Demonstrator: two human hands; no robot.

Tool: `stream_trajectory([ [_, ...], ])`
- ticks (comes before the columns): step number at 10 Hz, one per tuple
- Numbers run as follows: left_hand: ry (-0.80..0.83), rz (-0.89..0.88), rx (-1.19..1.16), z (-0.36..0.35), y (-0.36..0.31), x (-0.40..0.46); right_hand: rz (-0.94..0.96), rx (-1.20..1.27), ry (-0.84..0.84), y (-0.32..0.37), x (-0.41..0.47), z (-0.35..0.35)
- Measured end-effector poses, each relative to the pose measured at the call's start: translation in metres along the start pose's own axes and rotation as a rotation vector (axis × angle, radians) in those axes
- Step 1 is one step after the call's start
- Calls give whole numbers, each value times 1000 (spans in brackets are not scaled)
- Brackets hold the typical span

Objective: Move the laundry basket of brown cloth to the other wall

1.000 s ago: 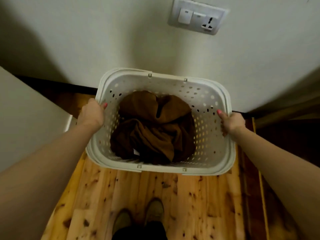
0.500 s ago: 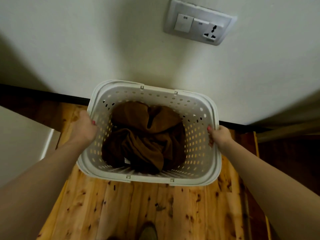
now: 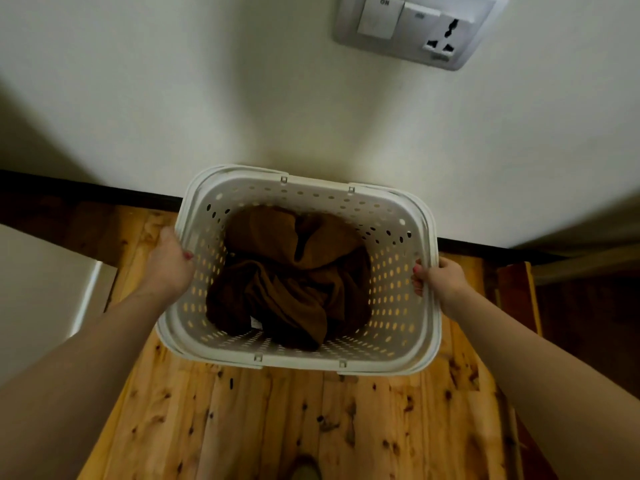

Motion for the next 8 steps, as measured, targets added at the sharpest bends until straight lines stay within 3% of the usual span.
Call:
stream_trajectory([
  [3, -57, -36, 38, -11, 2, 2, 24, -69, -40, -8, 12, -5],
  [4, -2, 22, 130, -10, -5, 0, -3, -272, -44, -3, 10, -4],
  [5, 77, 78, 197, -8, -6, -9, -2, -993, -123, 15, -3, -4],
  [6, 139, 107, 175, -6, -7, -26, 109, -1285, -131, 32, -27, -9],
  [8, 184, 10, 293, 27, -20, -59, 148, -1378, -2, 55, -73, -10],
])
Point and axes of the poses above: each hand's wrist, its own x-axis towards the middle knuckle, its own z-axis out of the back of the hand, y = z × x, the point moved 6 cm from there along x, towards the middle knuckle, and after that the axes turned 8 degrees about y, right-handed, at the moved point
